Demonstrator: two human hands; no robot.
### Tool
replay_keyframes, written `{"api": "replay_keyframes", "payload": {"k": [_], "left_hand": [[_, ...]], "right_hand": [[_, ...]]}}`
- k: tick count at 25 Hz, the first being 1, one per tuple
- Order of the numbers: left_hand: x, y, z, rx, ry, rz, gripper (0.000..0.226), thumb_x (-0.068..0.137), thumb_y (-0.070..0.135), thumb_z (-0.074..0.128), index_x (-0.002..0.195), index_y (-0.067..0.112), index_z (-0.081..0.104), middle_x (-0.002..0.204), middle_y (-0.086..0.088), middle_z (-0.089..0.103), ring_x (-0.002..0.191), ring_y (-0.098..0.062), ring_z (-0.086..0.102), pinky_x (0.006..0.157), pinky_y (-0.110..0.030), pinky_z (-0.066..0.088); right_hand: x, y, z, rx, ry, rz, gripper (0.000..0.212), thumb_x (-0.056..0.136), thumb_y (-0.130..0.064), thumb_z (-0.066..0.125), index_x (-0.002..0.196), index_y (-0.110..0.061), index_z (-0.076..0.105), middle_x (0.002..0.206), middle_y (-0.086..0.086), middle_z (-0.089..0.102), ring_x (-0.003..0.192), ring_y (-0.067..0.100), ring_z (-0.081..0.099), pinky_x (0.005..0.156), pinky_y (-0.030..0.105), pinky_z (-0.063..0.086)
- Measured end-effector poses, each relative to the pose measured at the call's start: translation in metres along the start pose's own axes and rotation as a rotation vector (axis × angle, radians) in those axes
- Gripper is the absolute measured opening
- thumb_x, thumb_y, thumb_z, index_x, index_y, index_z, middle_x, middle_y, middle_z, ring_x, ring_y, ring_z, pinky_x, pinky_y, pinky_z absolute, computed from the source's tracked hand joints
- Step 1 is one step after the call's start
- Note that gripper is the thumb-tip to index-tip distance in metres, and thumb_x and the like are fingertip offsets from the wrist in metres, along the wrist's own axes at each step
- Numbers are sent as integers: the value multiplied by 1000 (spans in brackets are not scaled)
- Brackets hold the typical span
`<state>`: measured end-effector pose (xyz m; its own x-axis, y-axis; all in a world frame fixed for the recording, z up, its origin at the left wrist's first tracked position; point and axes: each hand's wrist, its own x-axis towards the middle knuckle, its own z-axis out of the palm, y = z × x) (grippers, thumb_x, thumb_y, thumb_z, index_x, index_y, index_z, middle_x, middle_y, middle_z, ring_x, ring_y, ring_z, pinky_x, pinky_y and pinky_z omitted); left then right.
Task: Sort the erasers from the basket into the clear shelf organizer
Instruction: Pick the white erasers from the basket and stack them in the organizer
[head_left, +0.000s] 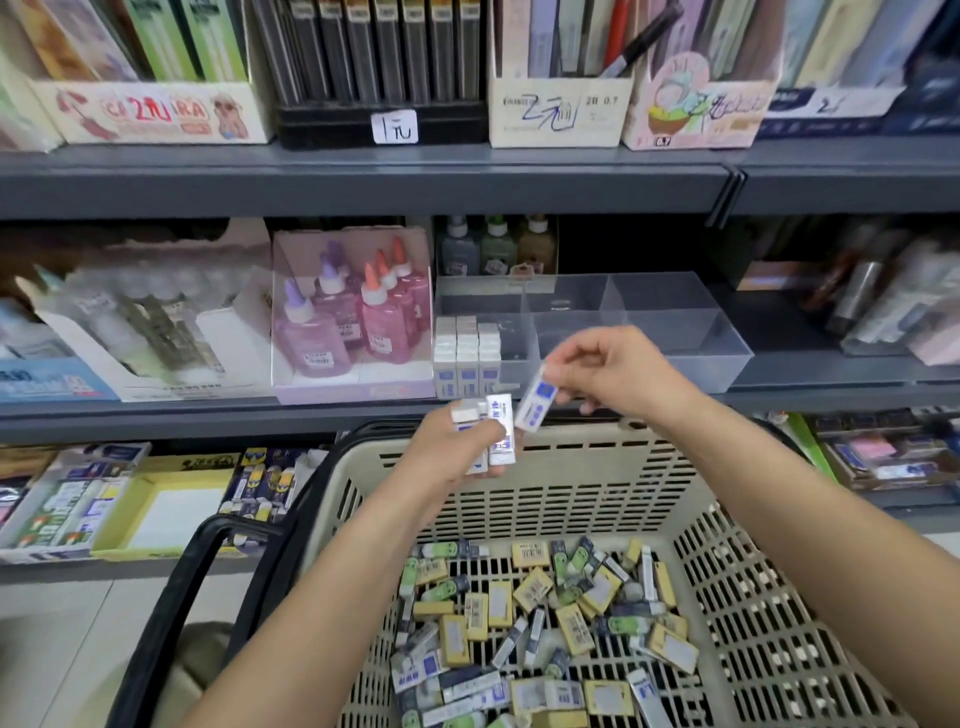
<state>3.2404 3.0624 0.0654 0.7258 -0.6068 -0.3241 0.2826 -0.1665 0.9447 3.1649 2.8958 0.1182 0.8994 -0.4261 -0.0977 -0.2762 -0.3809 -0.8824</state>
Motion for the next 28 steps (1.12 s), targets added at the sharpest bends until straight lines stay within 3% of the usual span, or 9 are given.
{"api": "replay_keyframes", "payload": {"k": [2,5,7,9,12,15,25,28], "left_hand": [[3,8,-6,93,73,114,15,84,6,59,82,19,65,76,-3,71,60,-10,67,59,-25,57],[17,23,-20,95,212,207,9,84,9,60,88,17,63,77,4,70,56,-7,65,62,-23,57],[27,28,-30,87,316,226,10,86,10,58,93,16,61,77,4,66,48,-2,60,58,-17,52],[32,25,-33,40,368,239,11,88,8,56,90,19,59,73,4,65,44,-1,56,55,-18,49],[34,17,-35,-17,402,228,19,87,8,57,84,26,57,72,6,64,44,0,56,59,-24,50],[37,15,-37,-28,407,230,21,87,8,58,82,28,57,73,5,65,41,-1,55,50,-12,46],[40,13,-40,-35,381,211,18,86,10,58,84,28,59,75,6,67,44,-2,57,49,-11,46],[39,12,-40,-44,375,215,19,86,10,57,84,29,59,76,7,68,44,-2,57,51,-13,48]], "right_hand": [[22,-19,-2,11,113,-60,7,85,-9,66,78,-12,64,69,4,68,53,2,63,45,15,48],[55,-31,-1,-223,313,-174,7,83,-20,68,77,-22,65,76,1,70,68,10,66,59,22,54],[73,-33,6,-358,377,-242,5,84,-22,66,86,-19,68,85,1,69,78,15,64,67,22,47],[88,-31,15,-396,368,-251,9,86,-22,63,93,-18,68,86,1,68,82,18,63,67,19,42],[103,-26,23,-491,318,-223,10,88,-21,61,96,-20,67,91,3,70,86,23,63,76,27,51],[109,-23,26,-536,257,-183,11,88,-19,61,98,-21,66,94,3,68,90,24,62,84,33,52],[114,-22,37,-641,66,-59,24,90,-7,52,103,-18,68,108,2,68,100,20,61,92,27,48],[108,-25,39,-642,82,-69,22,91,-9,51,104,-14,67,107,4,69,101,21,61,93,27,47]]}}
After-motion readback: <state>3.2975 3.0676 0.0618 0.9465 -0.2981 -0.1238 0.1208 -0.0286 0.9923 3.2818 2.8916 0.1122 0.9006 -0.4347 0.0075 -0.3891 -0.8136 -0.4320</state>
